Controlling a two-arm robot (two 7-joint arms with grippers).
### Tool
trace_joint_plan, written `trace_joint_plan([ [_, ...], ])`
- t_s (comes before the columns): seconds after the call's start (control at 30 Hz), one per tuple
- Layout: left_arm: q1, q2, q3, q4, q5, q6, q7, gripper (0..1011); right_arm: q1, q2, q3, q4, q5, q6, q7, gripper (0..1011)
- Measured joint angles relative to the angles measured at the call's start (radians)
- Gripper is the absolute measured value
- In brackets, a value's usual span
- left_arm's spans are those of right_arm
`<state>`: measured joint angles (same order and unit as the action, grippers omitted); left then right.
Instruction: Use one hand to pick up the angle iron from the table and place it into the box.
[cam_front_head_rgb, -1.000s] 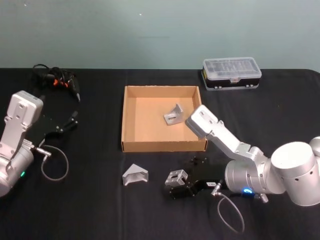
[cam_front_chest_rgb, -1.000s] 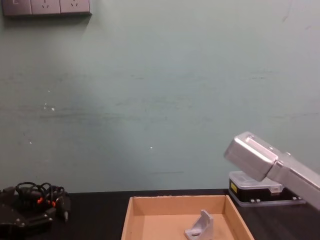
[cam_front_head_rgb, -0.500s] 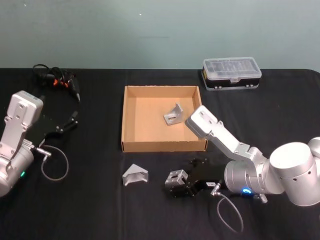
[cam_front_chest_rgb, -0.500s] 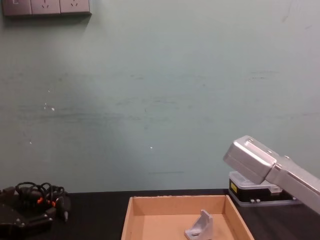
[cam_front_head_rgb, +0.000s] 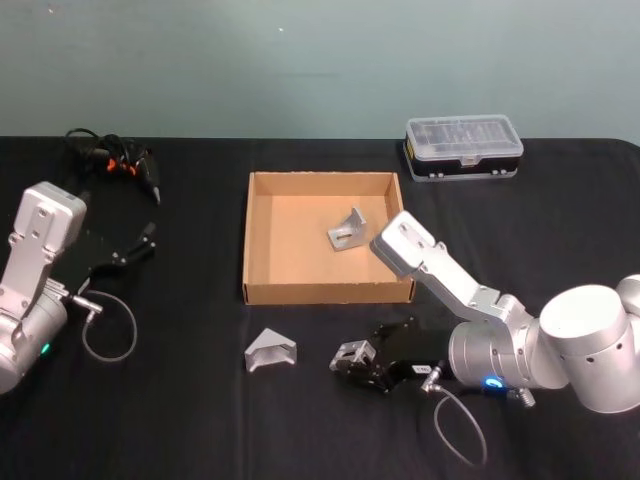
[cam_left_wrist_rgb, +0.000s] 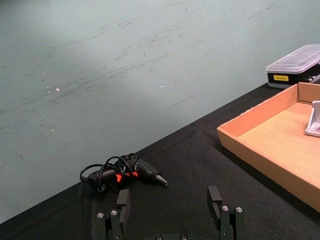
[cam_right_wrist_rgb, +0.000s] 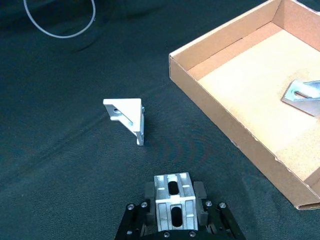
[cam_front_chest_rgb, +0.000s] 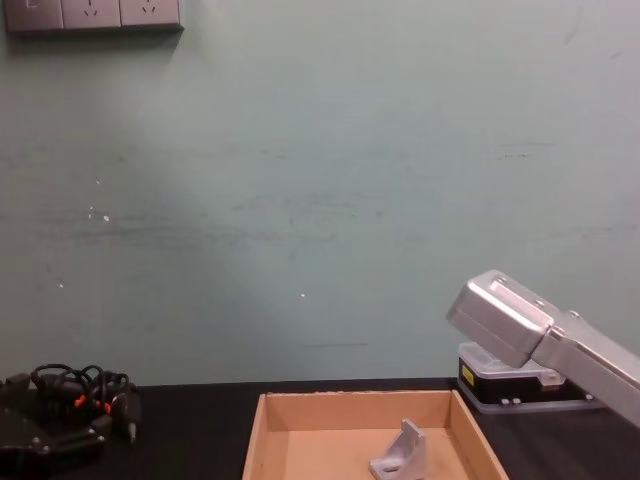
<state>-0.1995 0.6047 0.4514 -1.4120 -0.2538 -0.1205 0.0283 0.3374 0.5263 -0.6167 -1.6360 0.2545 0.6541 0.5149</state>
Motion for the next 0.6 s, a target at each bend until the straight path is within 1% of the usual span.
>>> trace_joint_plan([
  [0.03,0.0,0.0,0.0,0.0,0.0,0.0,0.0,1011,0.0,0.0,0.0,0.0,0.0,0.0,0.0,452],
  [0.27,0.0,0.0,0.0,0.0,0.0,0.0,0.0,1011,0.0,0.001,0.0,-0.001,0.0,-0.001,0.0,447],
  [0.33,0.0,0.0,0.0,0.0,0.0,0.0,0.0,1011,-0.007,-0.002,0.012,-0.011,0.005,-0.003,-0.002,447],
  [0.43,0.0,0.0,0.0,0.0,0.0,0.0,0.0,1012,-0.006,-0.006,0.02,-0.027,0.008,-0.003,-0.005,447],
  [0.53,0.0,0.0,0.0,0.0,0.0,0.0,0.0,1012,0.015,-0.02,0.029,-0.051,0.014,0.002,-0.008,447],
  [0.6,0.0,0.0,0.0,0.0,0.0,0.0,0.0,1011,0.028,-0.026,0.029,-0.056,0.014,0.005,-0.008,447],
])
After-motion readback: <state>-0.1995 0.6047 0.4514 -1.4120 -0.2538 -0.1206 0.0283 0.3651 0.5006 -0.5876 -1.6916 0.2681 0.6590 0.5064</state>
